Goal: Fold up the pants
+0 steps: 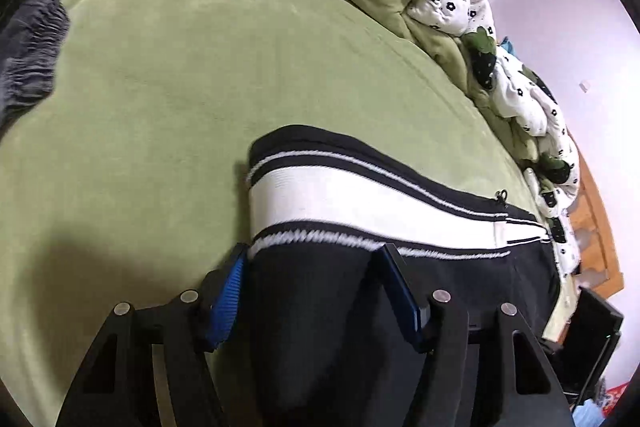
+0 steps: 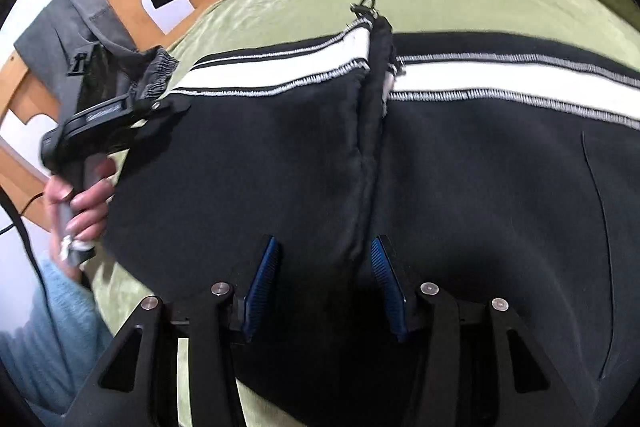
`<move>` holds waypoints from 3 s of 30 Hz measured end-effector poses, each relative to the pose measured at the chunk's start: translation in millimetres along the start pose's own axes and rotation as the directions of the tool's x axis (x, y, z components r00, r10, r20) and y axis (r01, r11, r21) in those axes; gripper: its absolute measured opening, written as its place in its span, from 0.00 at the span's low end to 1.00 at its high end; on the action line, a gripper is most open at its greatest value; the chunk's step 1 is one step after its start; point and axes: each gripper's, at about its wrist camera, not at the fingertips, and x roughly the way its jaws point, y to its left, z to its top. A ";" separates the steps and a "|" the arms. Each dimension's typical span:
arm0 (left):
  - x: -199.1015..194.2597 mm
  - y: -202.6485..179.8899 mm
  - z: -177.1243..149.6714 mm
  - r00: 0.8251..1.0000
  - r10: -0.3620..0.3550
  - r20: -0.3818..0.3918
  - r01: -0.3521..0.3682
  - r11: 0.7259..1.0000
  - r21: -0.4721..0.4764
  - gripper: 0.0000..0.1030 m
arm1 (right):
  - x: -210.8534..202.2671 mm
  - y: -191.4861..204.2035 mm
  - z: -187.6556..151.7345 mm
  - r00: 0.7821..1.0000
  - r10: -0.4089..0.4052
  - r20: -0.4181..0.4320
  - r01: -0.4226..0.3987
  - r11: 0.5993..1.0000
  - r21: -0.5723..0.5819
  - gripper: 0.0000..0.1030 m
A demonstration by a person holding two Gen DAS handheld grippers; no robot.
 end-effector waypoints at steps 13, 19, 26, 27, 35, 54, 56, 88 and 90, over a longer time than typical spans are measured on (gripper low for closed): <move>-11.6 -28.3 -5.1 0.987 0.105 0.125 -0.126 0.976 0.175 0.34 | -14.9 6.6 -20.7 0.997 0.078 0.021 -0.078 0.997 -0.003 0.19; -39.6 -13.9 -20.8 0.969 0.205 0.141 -0.221 0.970 0.104 0.53 | -14.4 3.0 -7.0 0.998 0.055 0.026 -0.056 0.998 0.040 0.25; -58.5 -11.6 -72.6 0.996 0.068 0.053 -0.069 0.998 0.015 0.56 | -50.0 23.0 -16.6 0.985 -0.090 0.145 0.101 0.992 -0.076 0.26; -50.5 -11.6 -82.3 0.998 0.060 0.008 -0.060 0.998 0.005 0.56 | -51.4 22.9 -19.0 0.986 -0.086 0.143 0.097 0.993 -0.070 0.26; -68.8 -18.9 -132.9 0.996 0.083 0.014 -0.084 0.996 0.034 0.63 | -25.6 24.1 -40.7 0.993 -0.117 0.028 0.118 0.992 -0.043 0.32; -123.9 -6.5 -201.5 0.980 0.123 0.153 -0.110 0.990 -0.094 0.61 | -88.8 3.5 -71.6 0.965 -0.231 0.123 0.230 0.973 0.027 0.40; -127.0 -5.6 -203.0 0.978 0.135 0.158 -0.119 0.987 -0.103 0.61 | -97.1 -3.9 -70.1 0.958 -0.246 0.148 0.240 0.969 0.056 0.40; -99.1 -41.2 -165.1 0.944 0.174 0.279 -0.095 0.956 -0.278 0.24 | -112.5 -35.1 -83.4 0.965 -0.123 0.229 0.081 0.980 0.184 0.35; -109.9 -64.1 -157.7 0.931 0.199 0.306 -0.131 0.965 -0.226 0.22 | -118.9 -36.5 -84.9 0.960 -0.140 0.244 0.097 0.979 0.180 0.35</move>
